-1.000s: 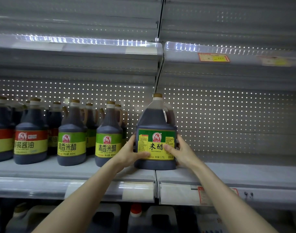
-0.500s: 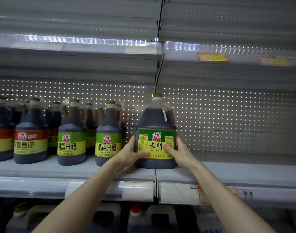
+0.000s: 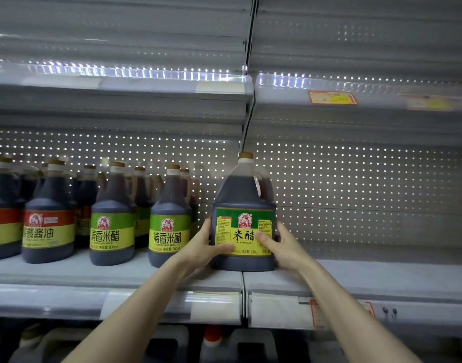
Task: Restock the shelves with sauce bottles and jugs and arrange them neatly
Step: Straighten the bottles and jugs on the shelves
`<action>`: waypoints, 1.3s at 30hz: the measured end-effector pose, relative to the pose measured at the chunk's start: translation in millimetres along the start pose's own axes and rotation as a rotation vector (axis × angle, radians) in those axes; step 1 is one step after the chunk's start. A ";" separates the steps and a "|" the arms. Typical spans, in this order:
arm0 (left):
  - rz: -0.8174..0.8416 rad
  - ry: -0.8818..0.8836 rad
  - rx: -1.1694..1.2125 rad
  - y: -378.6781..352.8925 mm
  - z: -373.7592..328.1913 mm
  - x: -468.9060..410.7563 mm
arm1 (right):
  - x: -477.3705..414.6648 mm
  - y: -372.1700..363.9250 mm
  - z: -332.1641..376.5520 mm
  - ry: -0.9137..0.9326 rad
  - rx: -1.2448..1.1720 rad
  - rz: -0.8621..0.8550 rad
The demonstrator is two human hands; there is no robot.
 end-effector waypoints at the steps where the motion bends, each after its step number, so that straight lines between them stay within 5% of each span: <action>1: 0.001 -0.002 0.000 0.2 -0.5 0.2 | 0.2 0.3 -0.2 0.003 -0.003 -0.006; 39: 0.039 0.005 0.016 -1.3 -4.2 1.9 | -4.5 0.5 -5.8 0.034 -0.012 -0.001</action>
Point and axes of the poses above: each hand's wrist, its own x-axis away from the middle knuckle, its own y-axis out of the back of the hand, z = x × y, the point moved 2 cm from there along -x, towards the middle knuckle, and after that the axes turned 10 degrees about -y, right-handed, at the moved point
